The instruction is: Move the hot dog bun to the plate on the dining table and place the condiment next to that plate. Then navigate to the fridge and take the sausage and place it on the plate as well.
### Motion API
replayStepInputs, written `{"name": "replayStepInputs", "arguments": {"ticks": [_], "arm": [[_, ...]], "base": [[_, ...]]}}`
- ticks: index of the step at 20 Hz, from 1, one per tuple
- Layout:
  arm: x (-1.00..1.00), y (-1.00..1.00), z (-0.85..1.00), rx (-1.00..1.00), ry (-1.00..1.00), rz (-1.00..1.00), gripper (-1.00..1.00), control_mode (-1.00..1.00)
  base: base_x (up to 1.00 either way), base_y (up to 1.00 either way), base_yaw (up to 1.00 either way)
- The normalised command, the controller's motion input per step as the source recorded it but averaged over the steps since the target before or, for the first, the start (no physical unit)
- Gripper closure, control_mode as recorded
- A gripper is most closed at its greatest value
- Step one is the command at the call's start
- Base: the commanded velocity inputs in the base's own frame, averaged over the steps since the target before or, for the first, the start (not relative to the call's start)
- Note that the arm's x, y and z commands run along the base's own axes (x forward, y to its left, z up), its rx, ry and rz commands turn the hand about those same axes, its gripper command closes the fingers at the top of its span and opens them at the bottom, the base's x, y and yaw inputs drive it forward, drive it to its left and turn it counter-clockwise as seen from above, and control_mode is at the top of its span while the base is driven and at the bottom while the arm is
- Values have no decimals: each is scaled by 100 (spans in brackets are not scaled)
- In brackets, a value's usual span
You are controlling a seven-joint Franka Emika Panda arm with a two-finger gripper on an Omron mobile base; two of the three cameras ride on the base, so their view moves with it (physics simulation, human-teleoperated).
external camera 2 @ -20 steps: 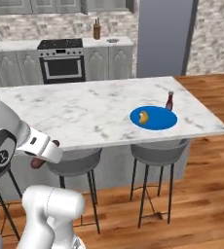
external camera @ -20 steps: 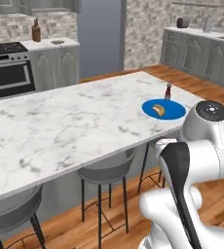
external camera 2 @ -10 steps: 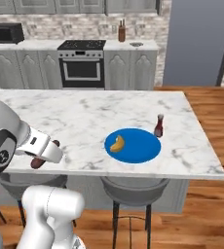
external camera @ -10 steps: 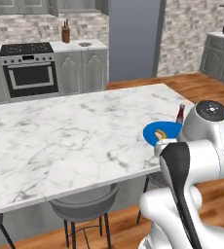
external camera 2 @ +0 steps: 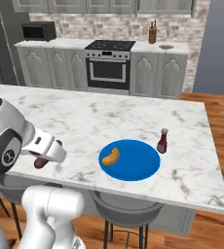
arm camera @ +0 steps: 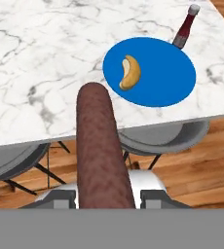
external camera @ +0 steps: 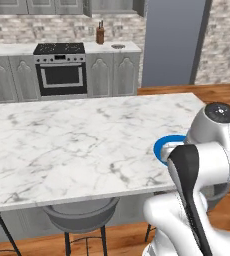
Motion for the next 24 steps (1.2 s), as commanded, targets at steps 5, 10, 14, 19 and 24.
{"name": "replayStepInputs", "arguments": {"ticks": [5, 10, 14, 19, 24], "arm": [[58, -100, -13, 15, 10, 5, 100, -100], [74, -100, -22, 13, 11, 0, 100, -100], [91, -85, -54, 2, 12, 0, 100, -100], [78, -59, -63, 0, 2, -1, 100, -100], [62, -29, -58, 0, 0, 0, 100, -100]], "base": [[0, 0, 0], [0, 0, 0], [0, 0, 0], [0, 0, 0], [0, 0, 0]]}}
